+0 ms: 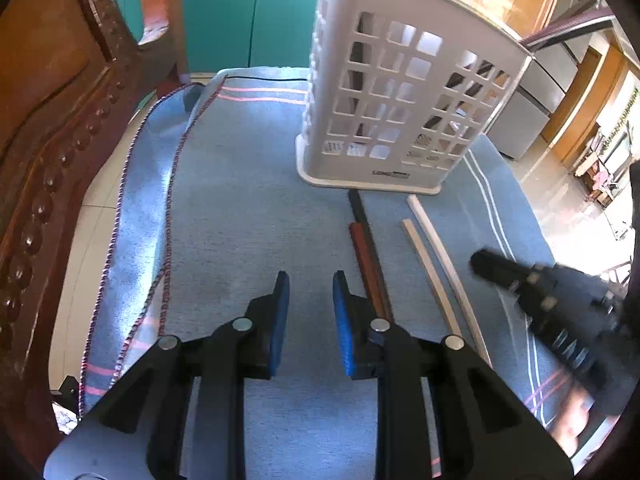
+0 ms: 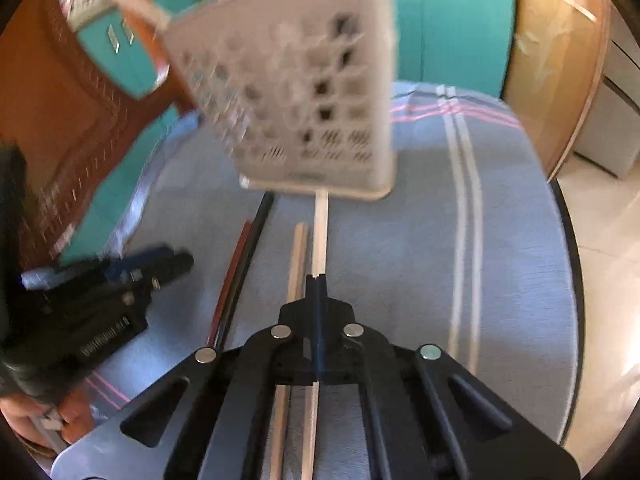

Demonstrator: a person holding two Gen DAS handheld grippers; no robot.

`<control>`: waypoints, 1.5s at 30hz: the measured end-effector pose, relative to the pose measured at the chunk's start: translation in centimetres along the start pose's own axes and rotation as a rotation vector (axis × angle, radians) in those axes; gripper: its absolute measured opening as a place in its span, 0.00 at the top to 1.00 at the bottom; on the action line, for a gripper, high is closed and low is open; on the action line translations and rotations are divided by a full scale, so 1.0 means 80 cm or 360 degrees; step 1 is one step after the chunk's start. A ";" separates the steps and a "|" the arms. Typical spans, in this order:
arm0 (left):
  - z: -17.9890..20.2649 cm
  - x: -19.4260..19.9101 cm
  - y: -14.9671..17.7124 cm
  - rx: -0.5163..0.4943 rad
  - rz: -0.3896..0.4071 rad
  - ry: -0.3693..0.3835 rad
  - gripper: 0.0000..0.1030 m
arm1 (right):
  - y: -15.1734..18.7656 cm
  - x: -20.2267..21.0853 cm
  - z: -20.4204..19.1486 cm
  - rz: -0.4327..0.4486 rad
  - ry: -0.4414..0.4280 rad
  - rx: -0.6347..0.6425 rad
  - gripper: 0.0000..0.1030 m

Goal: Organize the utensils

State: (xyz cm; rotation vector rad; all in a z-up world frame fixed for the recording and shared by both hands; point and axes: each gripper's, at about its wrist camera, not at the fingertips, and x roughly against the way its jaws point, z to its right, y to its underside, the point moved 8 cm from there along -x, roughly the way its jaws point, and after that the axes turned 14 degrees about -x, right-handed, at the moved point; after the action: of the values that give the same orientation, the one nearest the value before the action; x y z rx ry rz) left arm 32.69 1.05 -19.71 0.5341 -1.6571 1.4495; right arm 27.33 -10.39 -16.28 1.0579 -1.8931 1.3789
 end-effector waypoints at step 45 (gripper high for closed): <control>0.014 -0.015 0.009 -0.0037 -0.0055 0.0004 0.84 | 0.020 -0.040 -0.003 -0.0069 0.0064 0.0108 0.87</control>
State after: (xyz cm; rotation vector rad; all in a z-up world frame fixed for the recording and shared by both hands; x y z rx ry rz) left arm 32.47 -0.08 -21.07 0.5450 -1.6529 1.4035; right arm 27.65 -9.08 -19.57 1.0893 -1.7957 1.4384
